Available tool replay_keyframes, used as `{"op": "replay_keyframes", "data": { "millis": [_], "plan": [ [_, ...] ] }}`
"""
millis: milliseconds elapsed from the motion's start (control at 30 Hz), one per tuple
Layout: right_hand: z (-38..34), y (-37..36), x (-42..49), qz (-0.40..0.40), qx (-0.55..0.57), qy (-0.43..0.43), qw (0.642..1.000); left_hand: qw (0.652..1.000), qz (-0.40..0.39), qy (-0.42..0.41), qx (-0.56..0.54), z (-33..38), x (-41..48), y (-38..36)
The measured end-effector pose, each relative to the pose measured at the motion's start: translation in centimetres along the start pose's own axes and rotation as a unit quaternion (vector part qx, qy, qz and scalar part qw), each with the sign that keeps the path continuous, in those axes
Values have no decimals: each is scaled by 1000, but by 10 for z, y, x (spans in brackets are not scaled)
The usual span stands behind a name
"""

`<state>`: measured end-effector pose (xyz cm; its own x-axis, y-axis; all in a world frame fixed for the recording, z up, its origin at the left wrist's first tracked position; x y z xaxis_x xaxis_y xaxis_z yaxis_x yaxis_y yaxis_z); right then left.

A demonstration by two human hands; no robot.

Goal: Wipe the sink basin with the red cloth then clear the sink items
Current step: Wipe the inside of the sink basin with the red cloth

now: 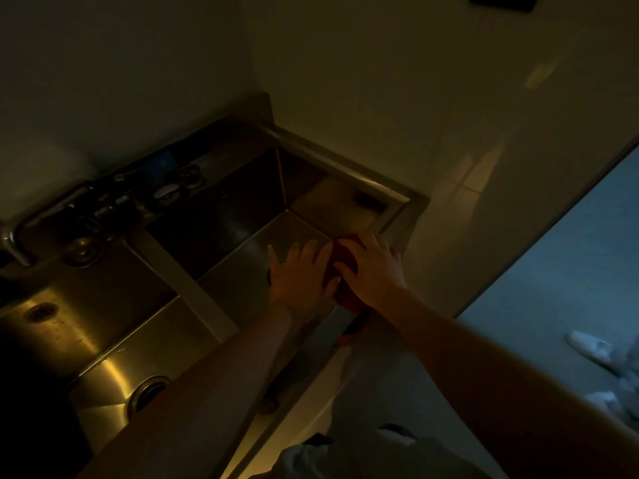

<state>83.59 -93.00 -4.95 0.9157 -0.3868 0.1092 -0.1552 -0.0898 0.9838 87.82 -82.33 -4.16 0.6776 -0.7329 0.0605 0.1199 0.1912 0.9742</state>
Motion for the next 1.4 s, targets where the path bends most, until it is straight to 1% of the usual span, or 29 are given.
{"op": "replay_keyframes", "data": {
  "millis": [267,467,567,667,733,900,1000,1067,1167,1300,1400],
  "plan": [
    [19,-20,11,-48,-14,17,999,998,-48,31,21,1,18,-19],
    [41,-27,16,-82,-29,33,996,993,-84,46,62,17,34,-33],
    [48,-34,16,-105,-39,48,993,991,-89,63,73,21,41,-38],
    [52,-41,18,-128,-43,61,989,986,-119,88,80,18,41,-49],
    [51,-45,18,-143,-40,74,986,981,-142,108,77,14,37,-56],
    [48,-53,18,-171,-42,100,979,974,-162,153,42,10,33,-64],
    [48,-54,18,-189,-32,108,976,971,-155,181,10,14,36,-65],
    [47,-54,17,-194,-32,119,973,974,-135,180,3,17,37,-63],
    [47,-54,15,-200,-24,130,971,981,-100,166,18,20,38,-57],
    [46,-55,12,-214,-15,142,966,980,-93,171,33,23,36,-54],
    [46,-53,10,-210,-14,155,965,982,-70,171,34,26,30,-48]
  ]
}}
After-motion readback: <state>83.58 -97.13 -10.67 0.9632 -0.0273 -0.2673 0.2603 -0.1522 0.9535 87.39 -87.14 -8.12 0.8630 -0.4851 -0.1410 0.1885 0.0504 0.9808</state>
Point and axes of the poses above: each hand's wrist, its own x-axis towards the middle knuckle, its own y-axis out of the back of the hand, z = x × y, the point moved 10 cm from there along x, towards the middle knuckle, and after that the axes turned 10 degrees about -x, right-handed, at the moved point
